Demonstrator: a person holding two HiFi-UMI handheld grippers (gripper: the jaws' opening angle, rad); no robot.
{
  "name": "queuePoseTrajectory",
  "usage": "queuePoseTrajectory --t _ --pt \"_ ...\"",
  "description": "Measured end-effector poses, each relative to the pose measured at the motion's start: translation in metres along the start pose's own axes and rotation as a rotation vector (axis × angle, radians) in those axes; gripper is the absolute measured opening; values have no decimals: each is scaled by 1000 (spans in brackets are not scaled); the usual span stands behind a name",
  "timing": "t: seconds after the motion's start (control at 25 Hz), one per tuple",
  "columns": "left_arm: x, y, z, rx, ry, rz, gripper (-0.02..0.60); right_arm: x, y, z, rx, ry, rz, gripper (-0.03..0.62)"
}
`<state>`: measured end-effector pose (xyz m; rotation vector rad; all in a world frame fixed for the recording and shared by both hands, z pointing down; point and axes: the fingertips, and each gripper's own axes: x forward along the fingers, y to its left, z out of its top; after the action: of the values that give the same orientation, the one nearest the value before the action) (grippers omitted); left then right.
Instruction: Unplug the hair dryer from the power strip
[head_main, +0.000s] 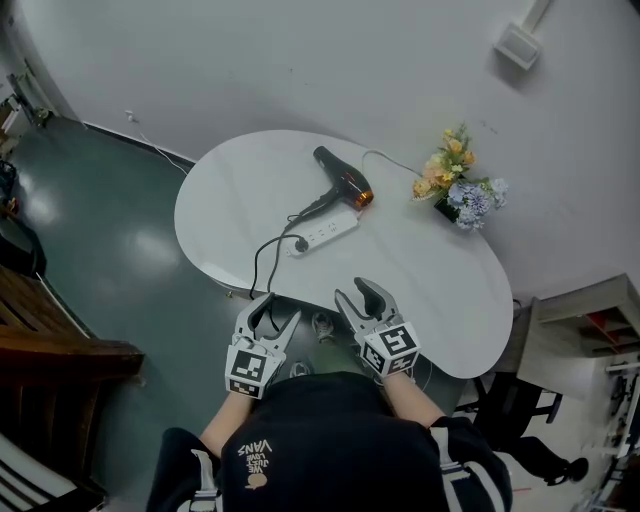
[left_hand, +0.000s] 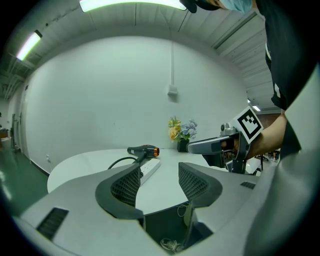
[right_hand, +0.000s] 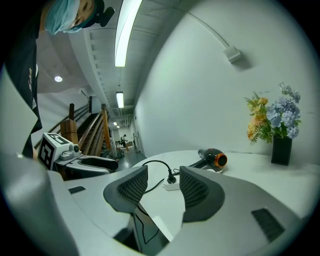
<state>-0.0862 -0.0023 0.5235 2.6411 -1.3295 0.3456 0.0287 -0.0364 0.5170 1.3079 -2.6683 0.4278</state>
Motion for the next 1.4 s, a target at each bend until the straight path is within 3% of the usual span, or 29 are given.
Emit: queuePoseTrajectory --t 0.8,1.4 --pt "101 53 -16 -1 85 64 236 106 -68 -9 -69 142 98 183" --pt "149 69 -32 14 164 36 236 145 -87 -29 -87 209 137 183"
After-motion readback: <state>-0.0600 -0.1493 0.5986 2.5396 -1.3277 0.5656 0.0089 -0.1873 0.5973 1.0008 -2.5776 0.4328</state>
